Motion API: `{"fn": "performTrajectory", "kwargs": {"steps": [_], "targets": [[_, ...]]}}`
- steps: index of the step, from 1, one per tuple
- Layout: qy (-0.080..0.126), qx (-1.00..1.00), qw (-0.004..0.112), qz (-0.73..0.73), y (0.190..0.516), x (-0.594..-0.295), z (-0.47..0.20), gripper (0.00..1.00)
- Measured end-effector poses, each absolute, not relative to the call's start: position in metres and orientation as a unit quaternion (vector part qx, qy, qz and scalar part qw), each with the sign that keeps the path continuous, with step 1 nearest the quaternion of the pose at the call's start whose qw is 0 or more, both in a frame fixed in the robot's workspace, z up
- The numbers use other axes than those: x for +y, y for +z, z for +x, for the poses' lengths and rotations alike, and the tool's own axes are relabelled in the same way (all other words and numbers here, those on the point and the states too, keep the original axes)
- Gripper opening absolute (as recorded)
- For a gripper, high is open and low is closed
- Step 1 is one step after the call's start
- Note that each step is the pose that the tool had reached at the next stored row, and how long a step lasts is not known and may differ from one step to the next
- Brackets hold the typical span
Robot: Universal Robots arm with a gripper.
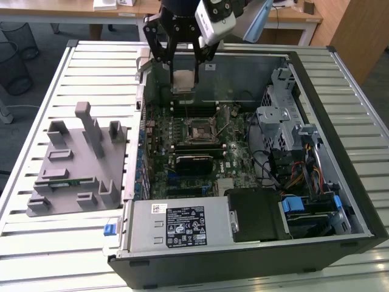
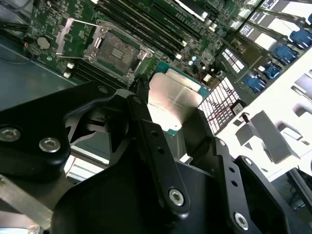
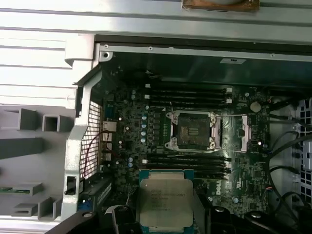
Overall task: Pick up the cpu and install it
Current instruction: 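Place the cpu into insertion slot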
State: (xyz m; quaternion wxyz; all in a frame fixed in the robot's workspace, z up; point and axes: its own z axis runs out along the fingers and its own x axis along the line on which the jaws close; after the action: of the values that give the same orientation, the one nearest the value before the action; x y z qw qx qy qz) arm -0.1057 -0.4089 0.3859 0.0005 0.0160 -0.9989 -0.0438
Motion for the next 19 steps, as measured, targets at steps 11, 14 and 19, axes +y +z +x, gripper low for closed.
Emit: {"fn": "performTrajectory", "kwargs": {"steps": [11, 14, 19], "targets": [[-0.044, -0.999, 0.0, 0.015, 0.386, -0.409, -0.085, 0.53], [-0.044, -0.999, 0.0, 0.011, 0.386, -0.408, -0.081, 0.53], [-0.044, -0.999, -0.001, -0.003, 0.386, -0.407, -0.079, 0.53]]}}
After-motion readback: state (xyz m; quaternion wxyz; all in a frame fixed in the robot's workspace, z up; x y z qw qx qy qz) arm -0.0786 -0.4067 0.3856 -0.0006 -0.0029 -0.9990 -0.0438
